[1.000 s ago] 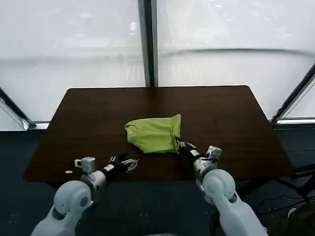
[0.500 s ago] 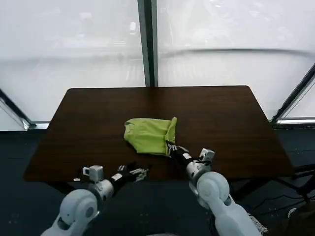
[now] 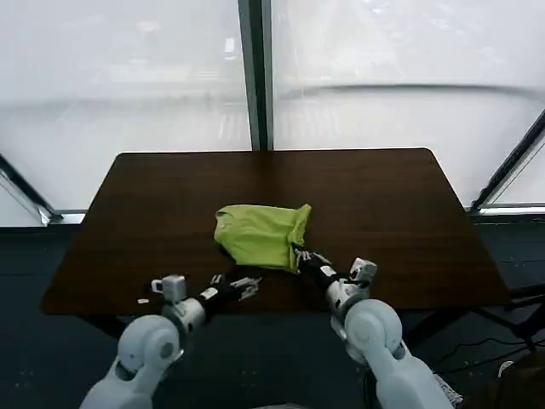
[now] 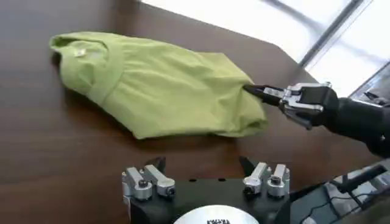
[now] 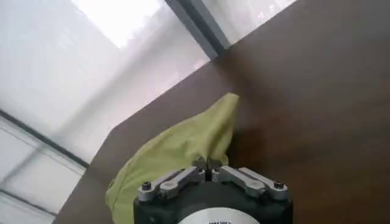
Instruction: Fold and organize the clothes.
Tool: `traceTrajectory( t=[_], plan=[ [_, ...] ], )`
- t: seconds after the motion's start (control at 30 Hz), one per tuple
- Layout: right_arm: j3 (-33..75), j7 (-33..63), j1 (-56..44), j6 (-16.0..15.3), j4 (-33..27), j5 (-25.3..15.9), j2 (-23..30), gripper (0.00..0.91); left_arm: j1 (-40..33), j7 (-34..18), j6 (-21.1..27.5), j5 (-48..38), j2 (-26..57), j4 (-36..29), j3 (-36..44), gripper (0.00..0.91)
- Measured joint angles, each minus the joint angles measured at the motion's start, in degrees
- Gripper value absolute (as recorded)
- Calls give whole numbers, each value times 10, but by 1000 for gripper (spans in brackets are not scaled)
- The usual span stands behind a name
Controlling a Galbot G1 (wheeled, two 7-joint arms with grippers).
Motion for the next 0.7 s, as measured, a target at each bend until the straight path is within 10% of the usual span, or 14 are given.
traceTrajectory(
  t=[0.7],
  plan=[
    [-17,5,-16,-10,22,28,15,0,-22,0,-17,-3,-43,23,47,878]
  ],
)
